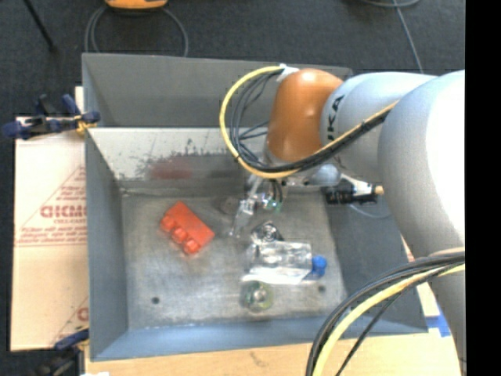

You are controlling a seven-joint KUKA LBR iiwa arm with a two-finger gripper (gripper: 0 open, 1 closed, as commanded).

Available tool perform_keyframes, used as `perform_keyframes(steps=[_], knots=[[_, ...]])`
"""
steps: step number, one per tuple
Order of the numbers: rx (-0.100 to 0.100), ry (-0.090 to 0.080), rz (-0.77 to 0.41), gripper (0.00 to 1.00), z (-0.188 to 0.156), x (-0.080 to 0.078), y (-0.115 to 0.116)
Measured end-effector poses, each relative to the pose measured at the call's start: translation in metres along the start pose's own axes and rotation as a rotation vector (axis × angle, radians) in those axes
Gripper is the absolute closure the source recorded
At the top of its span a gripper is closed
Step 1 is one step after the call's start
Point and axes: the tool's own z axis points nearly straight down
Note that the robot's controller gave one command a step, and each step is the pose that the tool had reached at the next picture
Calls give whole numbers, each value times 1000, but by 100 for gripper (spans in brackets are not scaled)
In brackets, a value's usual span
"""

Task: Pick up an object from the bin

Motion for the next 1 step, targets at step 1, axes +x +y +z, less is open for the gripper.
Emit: perform_keyframes(steps=[1], knots=[[2, 4, 188, 0, 1, 9, -3]])
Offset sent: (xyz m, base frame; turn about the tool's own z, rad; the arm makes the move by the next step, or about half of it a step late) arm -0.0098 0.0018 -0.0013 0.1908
